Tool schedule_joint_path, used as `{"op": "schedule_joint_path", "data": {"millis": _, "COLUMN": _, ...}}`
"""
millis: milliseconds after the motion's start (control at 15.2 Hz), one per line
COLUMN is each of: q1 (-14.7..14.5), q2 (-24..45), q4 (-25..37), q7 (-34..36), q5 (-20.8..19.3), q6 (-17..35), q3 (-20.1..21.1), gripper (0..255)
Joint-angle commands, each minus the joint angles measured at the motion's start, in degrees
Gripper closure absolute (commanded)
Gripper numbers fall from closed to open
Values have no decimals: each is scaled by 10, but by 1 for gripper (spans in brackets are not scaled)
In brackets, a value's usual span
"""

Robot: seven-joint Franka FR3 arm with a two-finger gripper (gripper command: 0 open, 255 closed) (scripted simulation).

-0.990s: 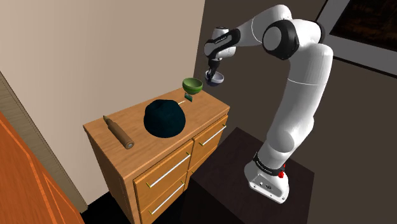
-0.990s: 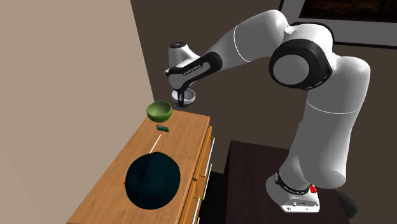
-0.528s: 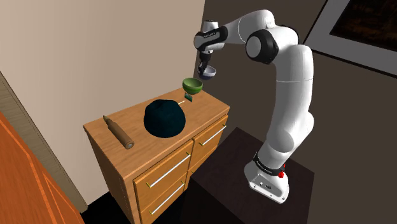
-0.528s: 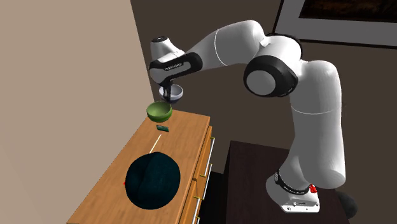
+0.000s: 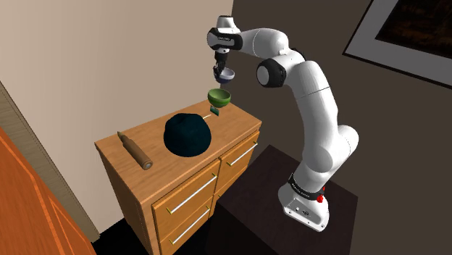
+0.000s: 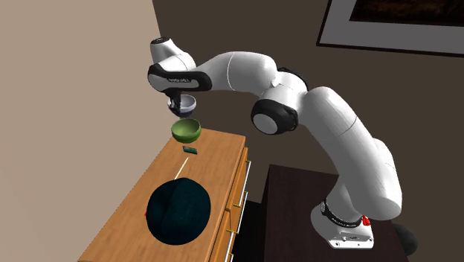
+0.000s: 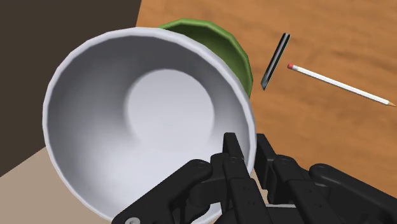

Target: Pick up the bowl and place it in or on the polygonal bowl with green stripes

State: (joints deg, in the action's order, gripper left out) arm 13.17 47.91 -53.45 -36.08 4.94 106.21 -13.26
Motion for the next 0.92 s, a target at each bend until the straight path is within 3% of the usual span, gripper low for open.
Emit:
{"op": "schedule_joint_path", "data": {"millis": 0, "q1": 1, "q2": 14, "q4": 12, "q7": 2, "q5": 1, "q6": 2, "q3": 1, "gripper": 255}}
{"op": "schedule_joint_path", "data": {"millis": 858, "q1": -5, "q2": 28, "q4": -64, "q7": 3, "q5": 4, "q6": 91, "q3": 4, "gripper": 255}}
